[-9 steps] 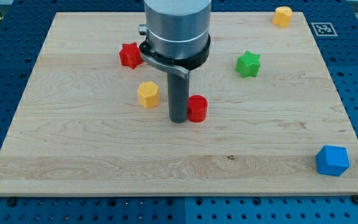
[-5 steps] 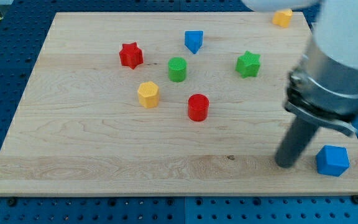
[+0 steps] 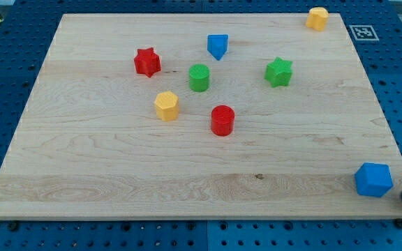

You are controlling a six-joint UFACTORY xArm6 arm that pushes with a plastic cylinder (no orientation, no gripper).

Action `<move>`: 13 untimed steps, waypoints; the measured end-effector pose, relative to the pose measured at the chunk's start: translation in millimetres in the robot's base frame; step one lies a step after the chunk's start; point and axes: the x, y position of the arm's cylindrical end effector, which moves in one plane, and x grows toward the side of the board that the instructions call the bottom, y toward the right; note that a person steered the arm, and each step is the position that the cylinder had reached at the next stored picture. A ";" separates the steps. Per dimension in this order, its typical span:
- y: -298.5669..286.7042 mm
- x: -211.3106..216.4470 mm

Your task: Slide the blue cube parallel to the right of the red circle

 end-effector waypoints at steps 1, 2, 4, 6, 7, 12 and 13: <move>-35.4 -8.5; -58.5 -17.1; -47.8 -18.6; -49.2 -25.4; -55.9 -45.2; -97.1 -105.3; -103.4 -114.6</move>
